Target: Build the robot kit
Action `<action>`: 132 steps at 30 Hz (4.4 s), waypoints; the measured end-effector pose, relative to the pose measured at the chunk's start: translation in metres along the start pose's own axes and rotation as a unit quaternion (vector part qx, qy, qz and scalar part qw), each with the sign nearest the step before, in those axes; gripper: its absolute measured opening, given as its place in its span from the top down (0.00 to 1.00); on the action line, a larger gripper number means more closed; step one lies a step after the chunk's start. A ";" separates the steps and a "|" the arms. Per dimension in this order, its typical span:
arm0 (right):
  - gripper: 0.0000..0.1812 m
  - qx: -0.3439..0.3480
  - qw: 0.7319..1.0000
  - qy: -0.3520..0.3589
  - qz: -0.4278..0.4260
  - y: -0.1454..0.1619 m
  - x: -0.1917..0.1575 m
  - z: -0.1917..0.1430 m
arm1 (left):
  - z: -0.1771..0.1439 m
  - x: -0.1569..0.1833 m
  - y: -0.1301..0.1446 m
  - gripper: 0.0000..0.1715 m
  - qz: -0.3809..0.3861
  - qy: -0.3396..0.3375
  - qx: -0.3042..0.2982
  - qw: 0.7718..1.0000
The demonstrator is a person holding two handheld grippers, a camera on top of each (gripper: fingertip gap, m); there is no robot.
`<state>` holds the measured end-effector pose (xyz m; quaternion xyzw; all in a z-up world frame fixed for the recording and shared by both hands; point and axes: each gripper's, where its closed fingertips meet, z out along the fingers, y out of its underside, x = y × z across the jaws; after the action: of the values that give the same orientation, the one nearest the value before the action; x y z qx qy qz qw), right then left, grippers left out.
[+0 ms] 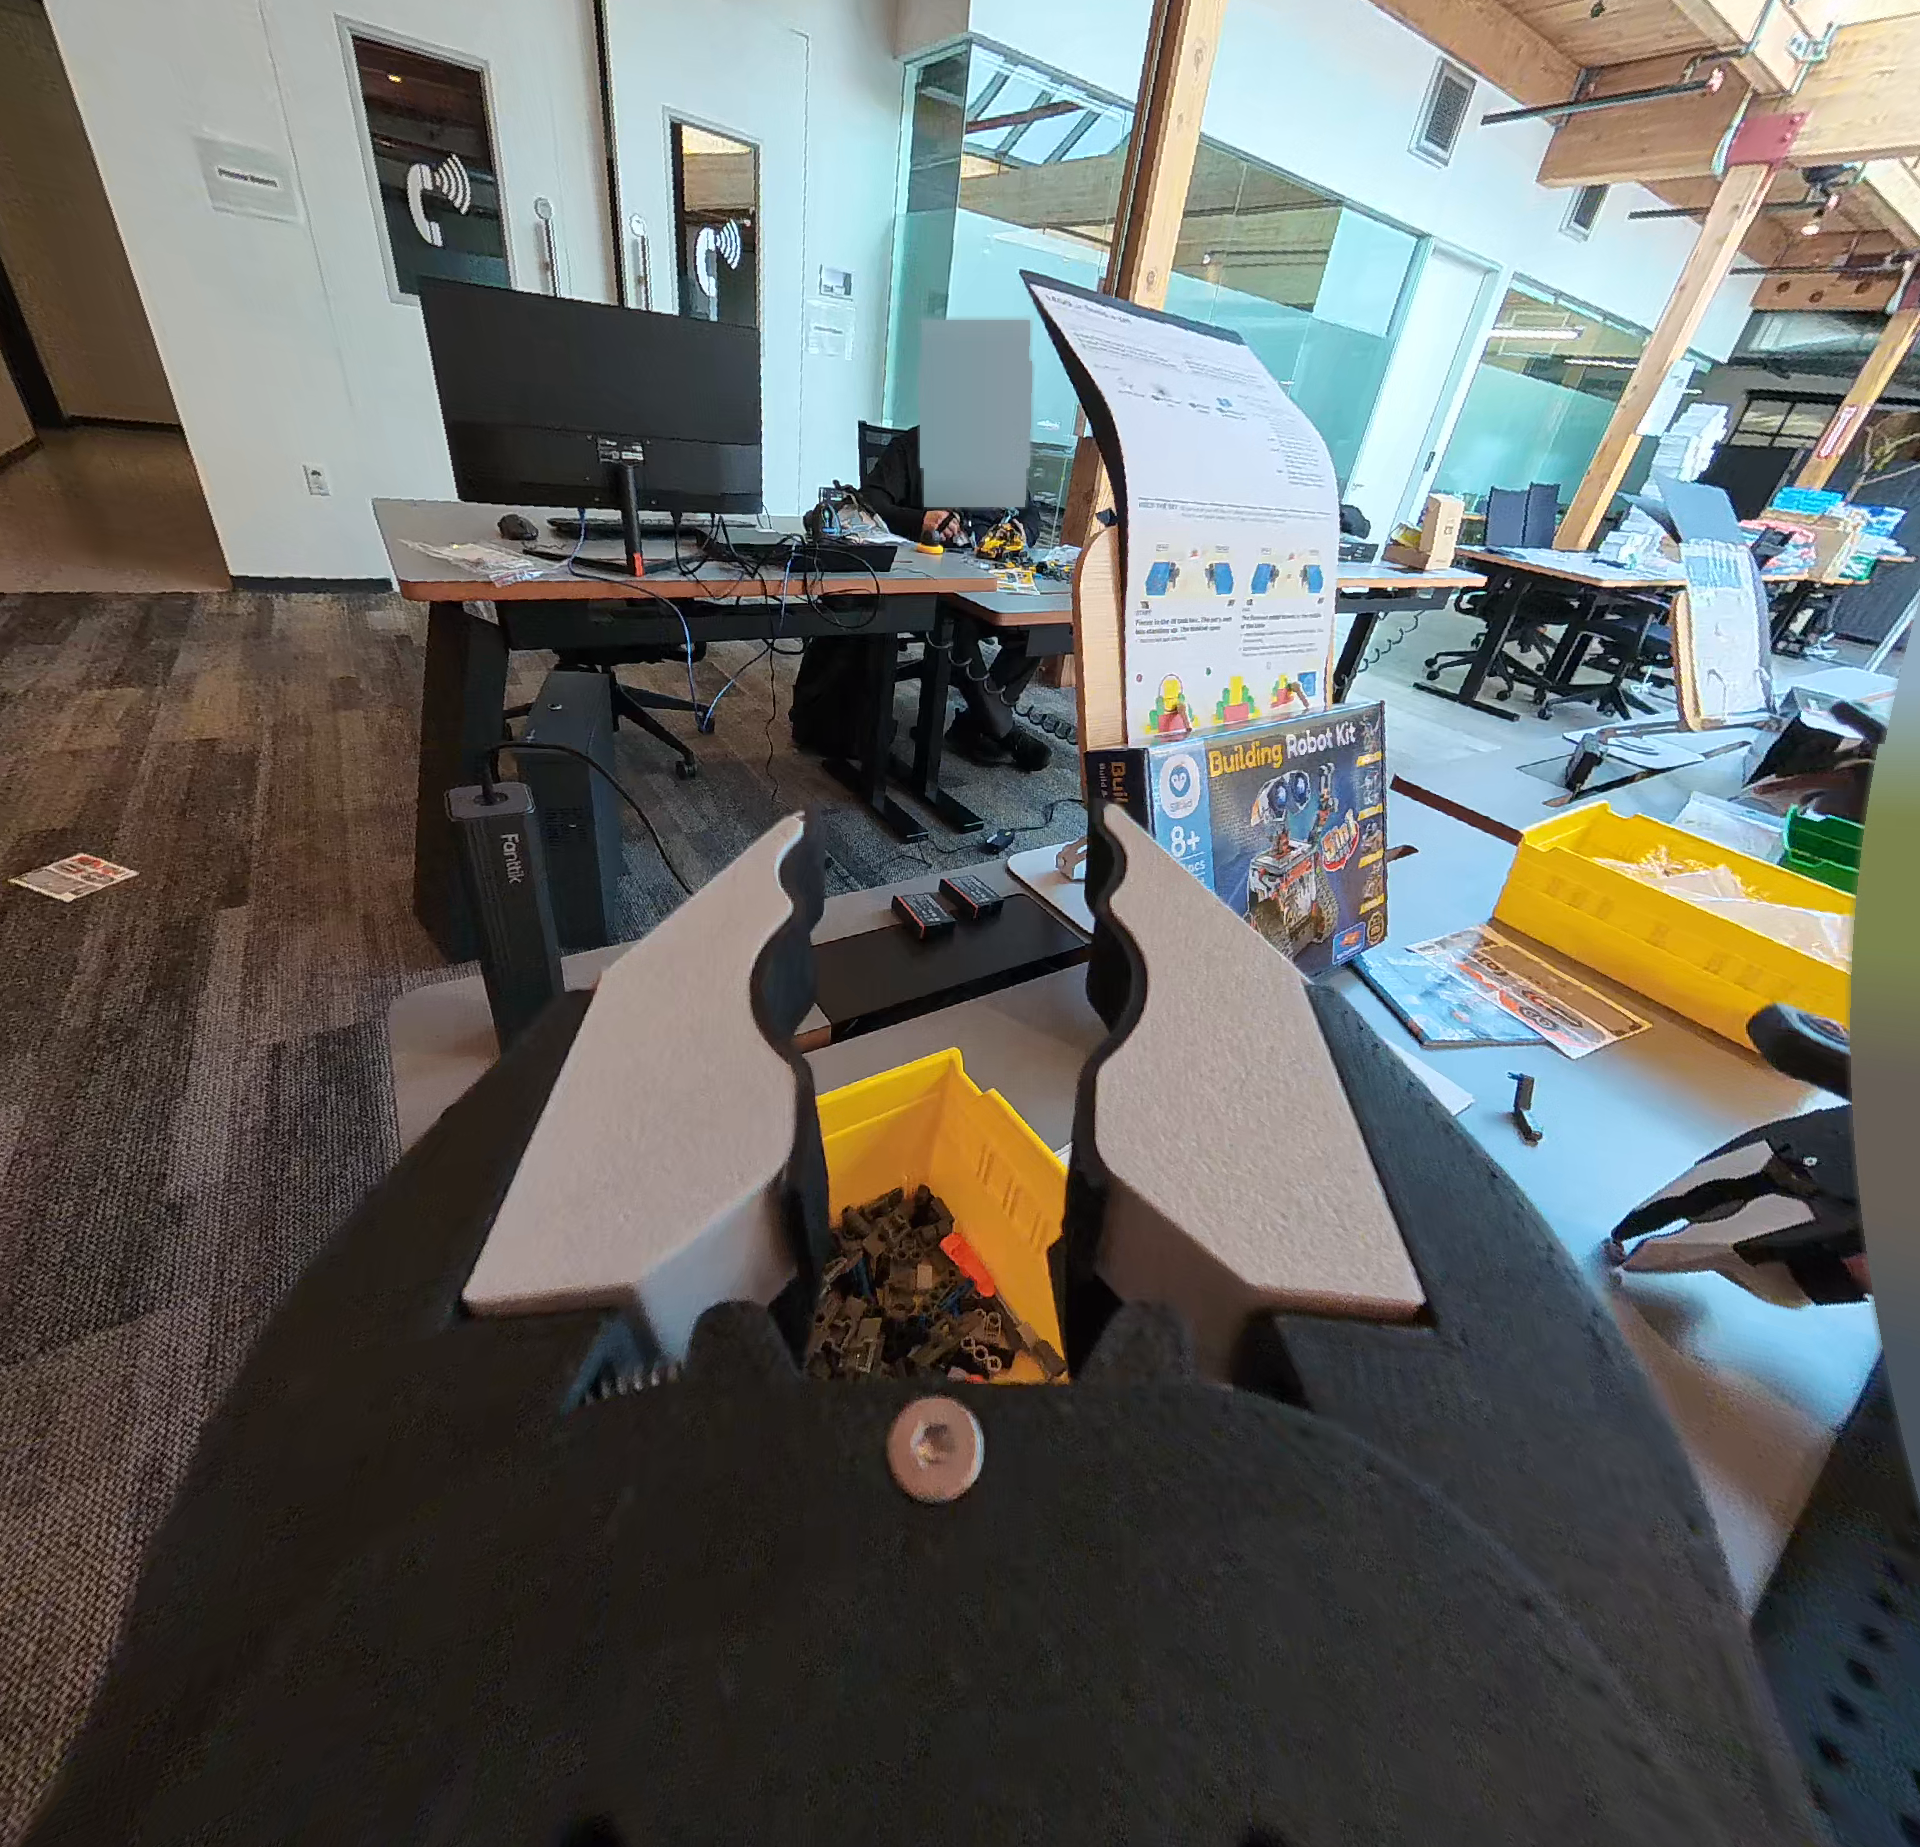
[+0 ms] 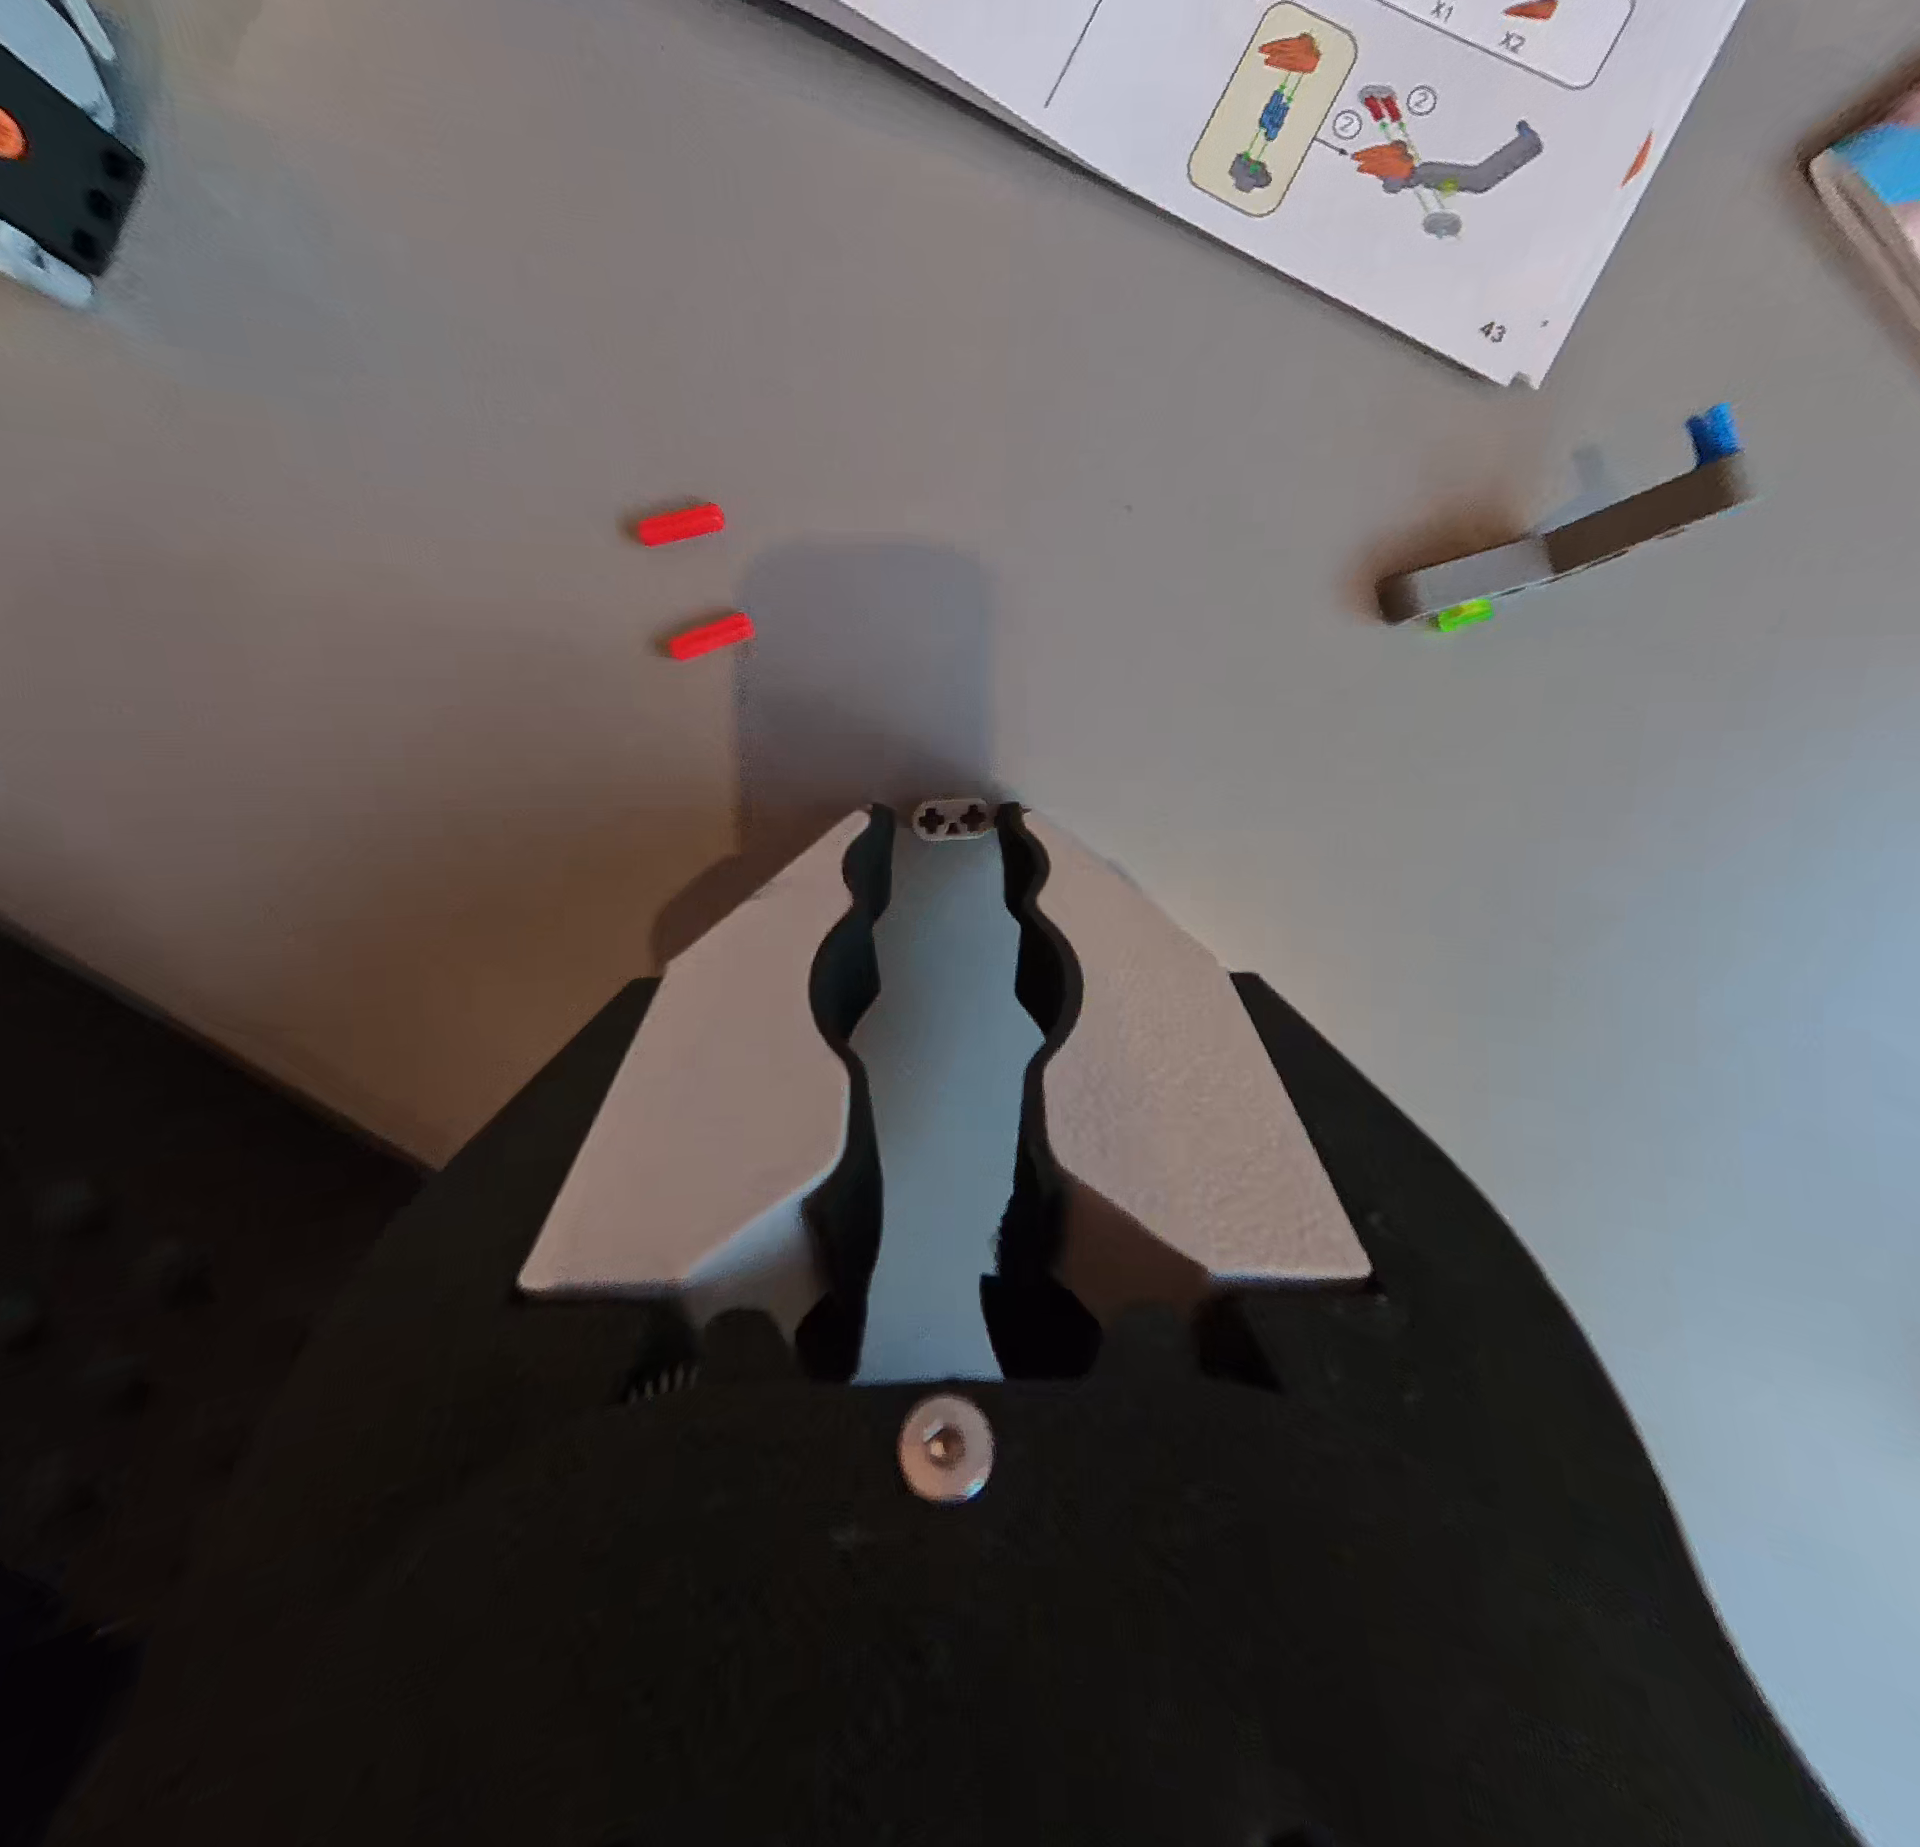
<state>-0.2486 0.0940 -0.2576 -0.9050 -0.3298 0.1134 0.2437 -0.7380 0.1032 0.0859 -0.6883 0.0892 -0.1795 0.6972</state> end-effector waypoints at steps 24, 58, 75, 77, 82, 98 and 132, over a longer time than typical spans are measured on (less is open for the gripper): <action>0.92 0.395 0.802 -0.397 -0.208 -0.126 -0.199 -0.057 | -0.006 0.006 -0.003 0.72 0.004 0.013 0.005 1.000; 0.91 0.028 0.980 -0.071 -0.184 -0.015 -0.001 0.009 | -0.011 -0.006 0.000 0.71 0.004 -0.012 -0.007 1.000; 0.77 0.187 0.940 -0.107 -0.264 -0.166 -0.057 -0.065 | 0.041 -0.010 0.156 0.86 0.069 -0.004 -0.404 0.912; 0.70 0.203 0.929 -0.134 -0.279 -0.203 -0.085 -0.073 | 0.041 -0.019 0.141 0.86 0.070 -0.035 -0.371 0.925; 0.74 0.161 0.893 -0.215 -0.360 -0.270 -0.165 -0.051 | 0.014 -0.043 0.094 0.78 0.018 -0.087 -0.265 0.960; 0.73 -0.164 0.839 -0.180 -0.487 -0.325 -0.275 0.124 | -0.024 -0.062 0.083 0.82 -0.024 -0.099 -0.245 0.964; 0.73 -0.287 0.790 -0.095 -0.533 -0.311 -0.301 0.171 | -0.020 -0.038 0.053 0.85 -0.002 -0.056 -0.173 0.983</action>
<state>-0.7075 0.1669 -0.2298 -0.5983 -0.7988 -0.0492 -0.0384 -0.7734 0.0979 0.0284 -0.8078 0.0779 -0.1241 0.5710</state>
